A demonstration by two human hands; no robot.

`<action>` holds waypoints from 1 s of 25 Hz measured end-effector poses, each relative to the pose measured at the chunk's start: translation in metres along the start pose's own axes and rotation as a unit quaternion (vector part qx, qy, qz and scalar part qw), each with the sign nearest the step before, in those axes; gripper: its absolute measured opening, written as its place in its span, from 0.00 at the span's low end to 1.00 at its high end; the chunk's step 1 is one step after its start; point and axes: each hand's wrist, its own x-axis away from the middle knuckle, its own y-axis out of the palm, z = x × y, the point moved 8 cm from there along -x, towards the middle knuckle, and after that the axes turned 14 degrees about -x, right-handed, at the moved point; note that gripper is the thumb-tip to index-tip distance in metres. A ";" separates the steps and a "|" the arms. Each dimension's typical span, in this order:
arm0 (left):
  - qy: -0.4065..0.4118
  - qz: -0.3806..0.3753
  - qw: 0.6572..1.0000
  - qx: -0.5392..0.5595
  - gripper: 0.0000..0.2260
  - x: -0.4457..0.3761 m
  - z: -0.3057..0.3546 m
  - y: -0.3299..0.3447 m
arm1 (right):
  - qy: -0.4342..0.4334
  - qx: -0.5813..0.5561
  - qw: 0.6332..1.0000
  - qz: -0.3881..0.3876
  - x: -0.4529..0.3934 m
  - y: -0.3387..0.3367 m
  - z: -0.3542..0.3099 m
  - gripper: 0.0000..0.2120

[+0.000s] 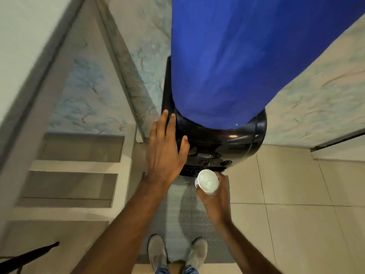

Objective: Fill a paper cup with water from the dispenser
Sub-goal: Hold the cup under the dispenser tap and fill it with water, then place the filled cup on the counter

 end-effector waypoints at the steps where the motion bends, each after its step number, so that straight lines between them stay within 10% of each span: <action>1: -0.008 -0.008 1.000 0.001 0.31 0.006 0.002 -0.008 | -0.010 -0.004 1.000 0.002 0.006 -0.003 -0.018 0.33; 14: -0.059 0.112 0.991 -0.040 0.28 0.053 0.008 -0.205 | -0.151 -0.009 0.985 -0.078 0.037 -0.006 -0.265 0.33; 25: -0.138 0.176 0.966 -0.129 0.30 0.063 -0.092 -0.346 | -0.244 -0.027 0.946 -0.210 0.057 0.138 -0.437 0.31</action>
